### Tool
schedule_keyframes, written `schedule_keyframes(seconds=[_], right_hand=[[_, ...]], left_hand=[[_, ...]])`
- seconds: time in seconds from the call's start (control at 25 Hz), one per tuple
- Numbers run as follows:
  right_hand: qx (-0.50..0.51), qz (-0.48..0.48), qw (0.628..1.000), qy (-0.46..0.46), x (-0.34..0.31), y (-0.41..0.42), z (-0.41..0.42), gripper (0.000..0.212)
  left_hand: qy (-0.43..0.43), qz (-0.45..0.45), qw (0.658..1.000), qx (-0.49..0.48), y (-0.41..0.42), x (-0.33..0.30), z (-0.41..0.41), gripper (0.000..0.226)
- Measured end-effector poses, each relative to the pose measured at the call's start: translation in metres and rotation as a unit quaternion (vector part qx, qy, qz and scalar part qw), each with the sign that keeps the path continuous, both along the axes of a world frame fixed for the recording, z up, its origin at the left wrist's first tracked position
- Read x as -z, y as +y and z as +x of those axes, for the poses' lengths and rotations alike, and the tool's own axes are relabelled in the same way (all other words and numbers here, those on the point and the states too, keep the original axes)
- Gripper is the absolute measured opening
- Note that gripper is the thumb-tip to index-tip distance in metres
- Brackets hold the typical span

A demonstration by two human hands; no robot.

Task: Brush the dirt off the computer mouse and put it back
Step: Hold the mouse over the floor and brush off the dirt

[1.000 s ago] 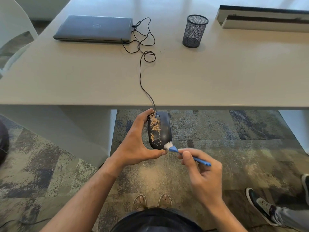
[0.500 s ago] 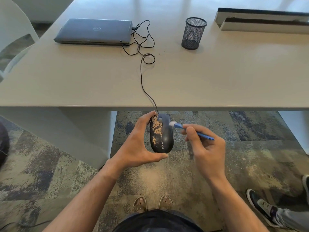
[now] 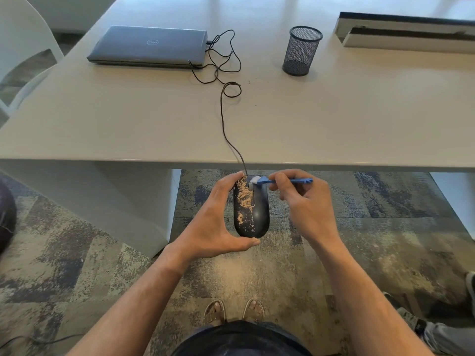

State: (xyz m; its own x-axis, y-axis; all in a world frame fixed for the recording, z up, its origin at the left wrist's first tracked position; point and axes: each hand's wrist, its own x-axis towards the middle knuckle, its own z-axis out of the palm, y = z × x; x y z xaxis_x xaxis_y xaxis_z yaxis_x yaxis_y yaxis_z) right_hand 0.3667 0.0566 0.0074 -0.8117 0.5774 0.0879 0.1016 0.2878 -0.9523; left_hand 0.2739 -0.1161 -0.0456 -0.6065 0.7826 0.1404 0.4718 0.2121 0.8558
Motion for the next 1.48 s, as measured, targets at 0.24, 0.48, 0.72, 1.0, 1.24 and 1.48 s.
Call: schedule_keyframes(seconds=[0.24,0.48,0.72,1.0,1.24,1.48], right_hand=[[0.015,-0.022,1.0,0.005,0.004,0.01,0.029,0.021],[0.007,-0.025,0.999,0.019,-0.006,0.013,0.0,0.015],[-0.003,-0.011,1.0,-0.01,0.001,0.006,0.006,0.017],[-0.035,0.14,0.989,0.02,0.006,-0.025,0.053,0.009],[-0.045,0.212,0.975,0.049,0.02,-0.037,0.071,0.009],[-0.019,0.132,0.989,0.068,0.005,-0.015,0.062,0.018]], left_hand=[[-0.006,-0.004,1.0,-0.003,-0.002,0.002,-0.002,0.117],[-0.005,-0.005,1.0,0.005,0.004,0.001,0.0,0.116],[-0.008,-0.004,1.0,-0.006,0.0,0.002,-0.002,0.117],[-0.012,0.006,1.0,-0.028,-0.001,0.005,-0.008,0.116],[-0.02,0.019,0.999,-0.026,0.003,0.004,-0.016,0.116],[-0.011,0.004,1.0,-0.024,0.005,0.005,-0.014,0.117]])
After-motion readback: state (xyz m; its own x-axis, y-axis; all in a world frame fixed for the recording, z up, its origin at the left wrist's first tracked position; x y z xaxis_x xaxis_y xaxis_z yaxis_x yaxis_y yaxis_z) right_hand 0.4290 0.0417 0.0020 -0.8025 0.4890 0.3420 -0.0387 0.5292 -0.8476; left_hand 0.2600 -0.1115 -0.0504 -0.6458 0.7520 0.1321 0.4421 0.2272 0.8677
